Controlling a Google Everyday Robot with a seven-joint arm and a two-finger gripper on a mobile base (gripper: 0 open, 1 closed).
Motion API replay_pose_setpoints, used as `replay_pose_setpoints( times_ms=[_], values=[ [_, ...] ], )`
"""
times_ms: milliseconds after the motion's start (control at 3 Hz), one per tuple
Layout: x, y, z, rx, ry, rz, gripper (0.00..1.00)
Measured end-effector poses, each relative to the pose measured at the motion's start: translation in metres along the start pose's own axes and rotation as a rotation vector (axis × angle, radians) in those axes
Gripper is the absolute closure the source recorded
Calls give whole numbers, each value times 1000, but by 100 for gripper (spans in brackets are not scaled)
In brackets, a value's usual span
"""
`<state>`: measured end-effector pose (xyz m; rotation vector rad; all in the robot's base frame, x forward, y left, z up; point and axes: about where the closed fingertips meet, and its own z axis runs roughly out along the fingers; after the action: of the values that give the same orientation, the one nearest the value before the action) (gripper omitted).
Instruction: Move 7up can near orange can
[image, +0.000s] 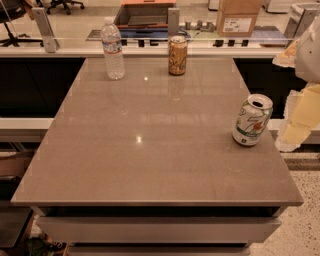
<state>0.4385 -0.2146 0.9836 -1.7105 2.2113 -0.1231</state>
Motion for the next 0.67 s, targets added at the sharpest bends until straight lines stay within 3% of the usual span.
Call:
replay_pose_setpoints(
  times_ms=[333,667],
  values=[
    [0,-1,-1,5,-7,2,0],
    [5,-6,3,10,-72,27,0]
  ],
)
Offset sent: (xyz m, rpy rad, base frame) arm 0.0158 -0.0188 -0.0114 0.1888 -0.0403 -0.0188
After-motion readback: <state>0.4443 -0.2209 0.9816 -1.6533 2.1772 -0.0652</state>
